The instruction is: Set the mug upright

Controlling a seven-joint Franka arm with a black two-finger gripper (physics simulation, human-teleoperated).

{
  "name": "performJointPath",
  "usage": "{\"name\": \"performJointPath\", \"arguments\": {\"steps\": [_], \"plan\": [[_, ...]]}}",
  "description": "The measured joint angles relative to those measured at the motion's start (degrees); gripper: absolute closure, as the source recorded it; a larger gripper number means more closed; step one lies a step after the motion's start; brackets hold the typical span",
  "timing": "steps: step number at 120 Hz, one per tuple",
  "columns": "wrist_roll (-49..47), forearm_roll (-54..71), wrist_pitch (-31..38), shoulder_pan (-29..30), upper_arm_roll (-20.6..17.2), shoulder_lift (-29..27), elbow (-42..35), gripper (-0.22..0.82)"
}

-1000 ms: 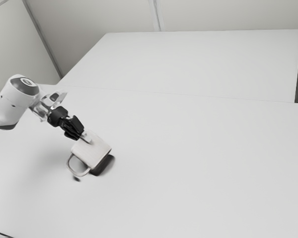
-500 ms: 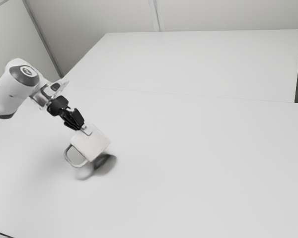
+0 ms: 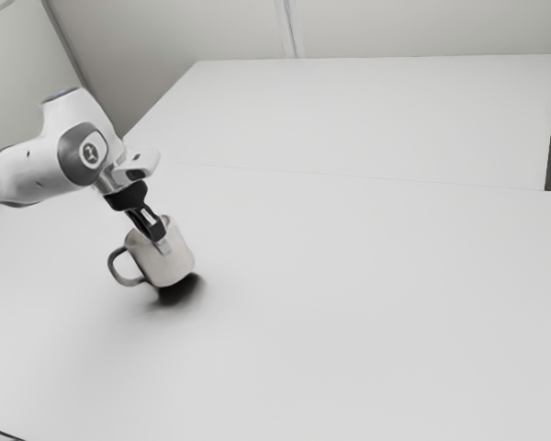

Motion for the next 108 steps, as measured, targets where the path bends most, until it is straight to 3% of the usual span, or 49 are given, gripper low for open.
{"name": "performJointPath", "arguments": {"steps": [44, 108], "plan": [[-14.8, 14.0, 4.7, -8.4, -3.7, -0.2, -2.9, 0.77], [-30.8, 16.1, 10.5, -8.3, -4.5, 4.9, -2.5, 0.78]]}}
